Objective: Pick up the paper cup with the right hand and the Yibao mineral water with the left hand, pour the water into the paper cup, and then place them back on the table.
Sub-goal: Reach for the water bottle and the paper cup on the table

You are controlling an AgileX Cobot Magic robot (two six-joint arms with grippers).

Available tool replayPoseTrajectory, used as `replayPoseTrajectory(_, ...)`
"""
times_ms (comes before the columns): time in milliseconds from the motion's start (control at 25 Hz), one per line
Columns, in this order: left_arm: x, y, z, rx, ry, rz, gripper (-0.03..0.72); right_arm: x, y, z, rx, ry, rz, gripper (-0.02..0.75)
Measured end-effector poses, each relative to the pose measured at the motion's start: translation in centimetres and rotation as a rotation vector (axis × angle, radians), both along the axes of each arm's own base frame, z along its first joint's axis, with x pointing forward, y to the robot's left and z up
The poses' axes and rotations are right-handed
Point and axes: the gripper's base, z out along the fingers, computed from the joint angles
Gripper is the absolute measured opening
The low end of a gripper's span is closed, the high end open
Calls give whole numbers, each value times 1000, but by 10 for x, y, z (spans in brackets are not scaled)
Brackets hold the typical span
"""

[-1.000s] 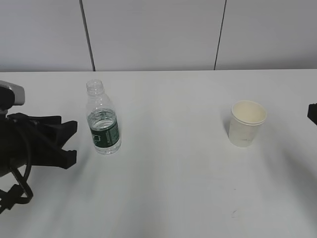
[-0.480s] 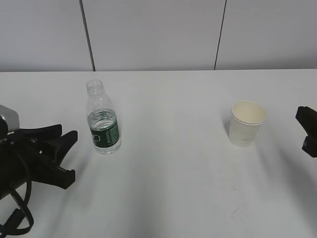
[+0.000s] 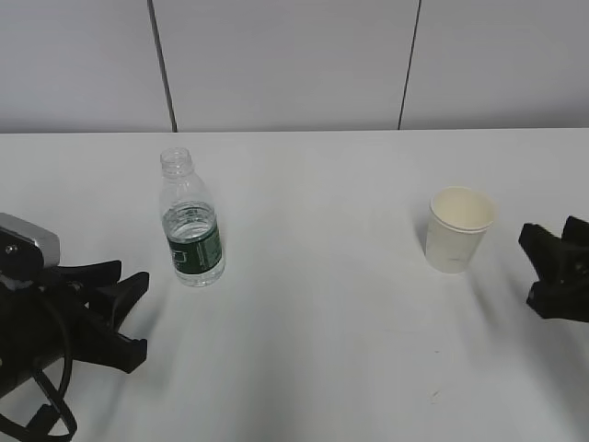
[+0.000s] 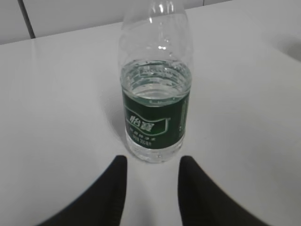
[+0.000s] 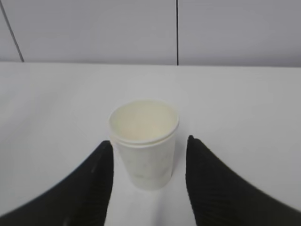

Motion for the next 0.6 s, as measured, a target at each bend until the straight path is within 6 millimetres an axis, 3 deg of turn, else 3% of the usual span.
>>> replayPoseTrajectory(200,0,0,0,0,0,0,238,1,5,-14,-16,62,60,403)
replayPoseTrajectory(600,0,0,-1,1,2,1,238,1,6,-16,-15,67,66,402)
